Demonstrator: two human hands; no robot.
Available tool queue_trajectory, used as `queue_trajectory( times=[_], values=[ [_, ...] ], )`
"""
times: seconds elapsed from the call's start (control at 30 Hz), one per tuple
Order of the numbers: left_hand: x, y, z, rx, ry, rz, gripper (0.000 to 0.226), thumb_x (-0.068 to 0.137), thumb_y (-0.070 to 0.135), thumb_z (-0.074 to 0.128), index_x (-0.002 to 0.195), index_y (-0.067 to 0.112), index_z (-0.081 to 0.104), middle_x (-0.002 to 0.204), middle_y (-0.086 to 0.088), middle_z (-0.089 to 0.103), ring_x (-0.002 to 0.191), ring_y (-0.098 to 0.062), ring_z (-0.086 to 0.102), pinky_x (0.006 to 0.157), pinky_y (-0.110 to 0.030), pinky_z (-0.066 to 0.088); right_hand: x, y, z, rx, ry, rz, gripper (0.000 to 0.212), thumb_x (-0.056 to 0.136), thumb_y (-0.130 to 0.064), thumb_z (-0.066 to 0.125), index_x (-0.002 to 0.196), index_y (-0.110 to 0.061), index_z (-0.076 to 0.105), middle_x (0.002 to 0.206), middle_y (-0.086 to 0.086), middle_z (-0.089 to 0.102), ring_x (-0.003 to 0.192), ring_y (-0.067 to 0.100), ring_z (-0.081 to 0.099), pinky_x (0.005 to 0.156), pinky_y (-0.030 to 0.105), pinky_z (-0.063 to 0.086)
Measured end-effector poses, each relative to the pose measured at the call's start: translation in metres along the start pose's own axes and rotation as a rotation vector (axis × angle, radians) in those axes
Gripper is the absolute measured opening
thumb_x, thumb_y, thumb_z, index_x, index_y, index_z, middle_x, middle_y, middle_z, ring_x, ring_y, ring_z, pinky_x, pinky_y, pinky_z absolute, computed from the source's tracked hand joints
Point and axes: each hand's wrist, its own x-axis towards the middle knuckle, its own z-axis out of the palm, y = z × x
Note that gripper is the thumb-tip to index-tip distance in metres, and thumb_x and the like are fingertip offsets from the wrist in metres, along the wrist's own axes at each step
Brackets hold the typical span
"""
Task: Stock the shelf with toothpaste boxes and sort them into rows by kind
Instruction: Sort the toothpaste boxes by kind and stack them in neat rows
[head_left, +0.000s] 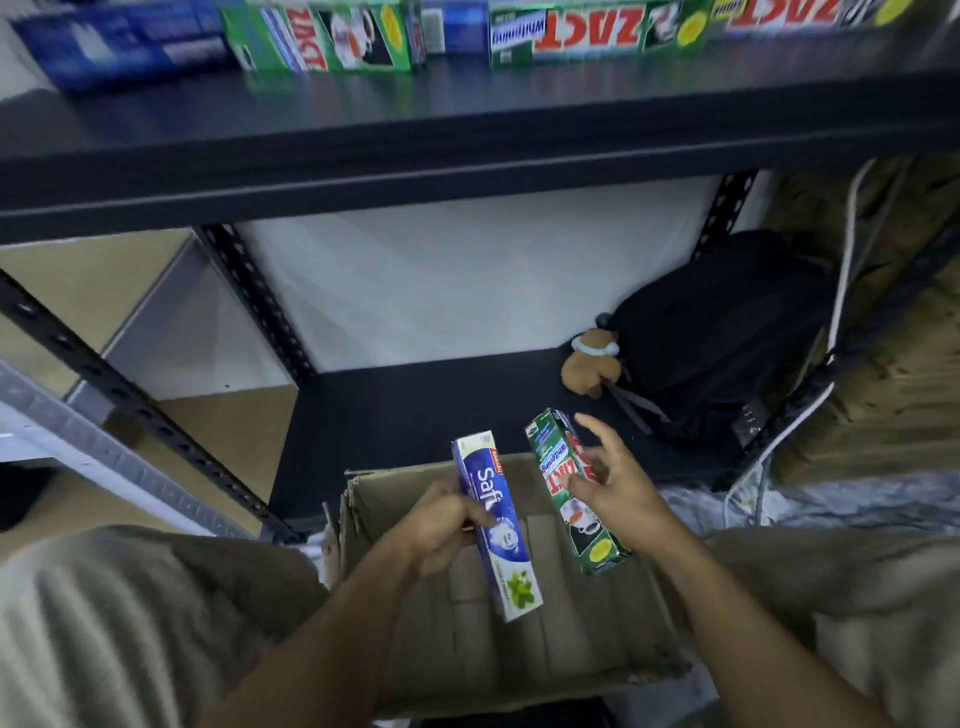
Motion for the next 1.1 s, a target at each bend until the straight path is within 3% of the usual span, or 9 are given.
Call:
queue_trajectory(
  times=[0.17,0.23,0.33,0.57,0.67,0.77,0.9,1.03,1.1],
  values=[
    [-0.035,0.023,0.026,-0.092,0.031,0.182,0.027,0.094,-0.005,0.056,0.118,0.003,0.063,0.095,-0.013,0.076,0.078,-0.022,0.072,0.068,-0.036,0.059,-0.02,-0.043,-0.02,0.178,0.038,-0.077,0.062,0.091,-0.006,0.069,0.139,-0.041,0.05,0.122,-0.003,0.07,0.101,0.011,0.072,0.086,0.038,0.059],
    [-0.047,0.037,0.033,-0.096,0.063,0.299,0.037,0.097,0.003,0.058,0.133,0.012,0.057,0.102,-0.015,0.076,0.083,-0.024,0.072,0.071,-0.036,0.058,-0.028,-0.064,-0.029,0.218,0.054,-0.118,0.059,0.093,-0.003,0.065,0.137,-0.04,0.054,0.121,-0.007,0.071,0.104,0.011,0.071,0.084,0.033,0.06],
    [-0.071,0.064,0.04,-0.008,0.104,0.489,0.063,0.099,0.009,0.059,0.143,0.044,0.031,0.101,-0.01,0.077,0.087,-0.021,0.074,0.073,-0.033,0.059,-0.04,-0.096,-0.045,0.21,0.059,-0.2,0.055,0.095,-0.001,0.062,0.135,-0.04,0.058,0.122,-0.009,0.071,0.105,0.012,0.071,0.084,0.031,0.059],
    [-0.126,0.118,0.041,0.227,0.129,0.757,0.052,0.098,0.014,0.062,0.142,0.038,0.05,0.114,0.005,0.073,0.099,-0.019,0.073,0.077,-0.03,0.059,-0.071,-0.171,-0.079,0.026,0.016,-0.412,0.053,0.095,-0.003,0.062,0.123,-0.047,0.065,0.123,-0.013,0.069,0.101,0.005,0.071,0.074,0.018,0.055],
    [-0.149,0.142,0.04,0.326,0.153,0.798,0.043,0.098,0.021,0.063,0.134,0.044,0.057,0.114,0.015,0.072,0.097,-0.015,0.073,0.076,-0.037,0.062,-0.08,-0.201,-0.096,-0.078,0.024,-0.479,0.053,0.096,-0.008,0.062,0.122,-0.054,0.062,0.121,-0.014,0.068,0.093,0.012,0.073,0.07,0.032,0.062],
    [-0.162,0.169,0.035,0.469,0.214,0.847,0.039,0.097,0.024,0.064,0.127,0.049,0.061,0.111,0.01,0.073,0.093,-0.013,0.072,0.069,-0.028,0.06,-0.082,-0.23,-0.114,-0.196,0.025,-0.536,0.055,0.096,-0.013,0.063,0.123,-0.061,0.057,0.121,-0.01,0.067,0.09,0.028,0.073,0.072,0.053,0.061],
    [-0.181,0.215,0.031,0.642,0.338,0.932,0.038,0.097,0.021,0.064,0.121,0.05,0.064,0.098,0.01,0.073,0.082,-0.008,0.071,0.067,-0.025,0.058,-0.074,-0.267,-0.137,-0.319,0.075,-0.622,0.058,0.094,-0.016,0.067,0.124,-0.063,0.053,0.134,-0.006,0.058,0.102,0.014,0.07,0.078,0.043,0.062],
    [-0.192,0.266,0.024,0.79,0.42,1.024,0.038,0.096,0.021,0.065,0.128,0.041,0.064,0.115,0.011,0.072,0.097,-0.001,0.069,0.077,-0.03,0.061,-0.066,-0.301,-0.157,-0.484,0.131,-0.703,0.058,0.092,-0.016,0.068,0.128,-0.059,0.051,0.137,-0.017,0.053,0.112,0.008,0.063,0.091,0.035,0.058],
    [-0.195,0.29,0.022,0.895,0.446,1.044,0.039,0.097,0.022,0.064,0.131,0.041,0.062,0.118,0.011,0.07,0.101,-0.003,0.067,0.073,-0.022,0.058,-0.06,-0.316,-0.162,-0.551,0.131,-0.707,0.059,0.092,-0.015,0.068,0.129,-0.058,0.051,0.136,-0.022,0.05,0.108,0.006,0.063,0.084,0.028,0.058]
  ],
)
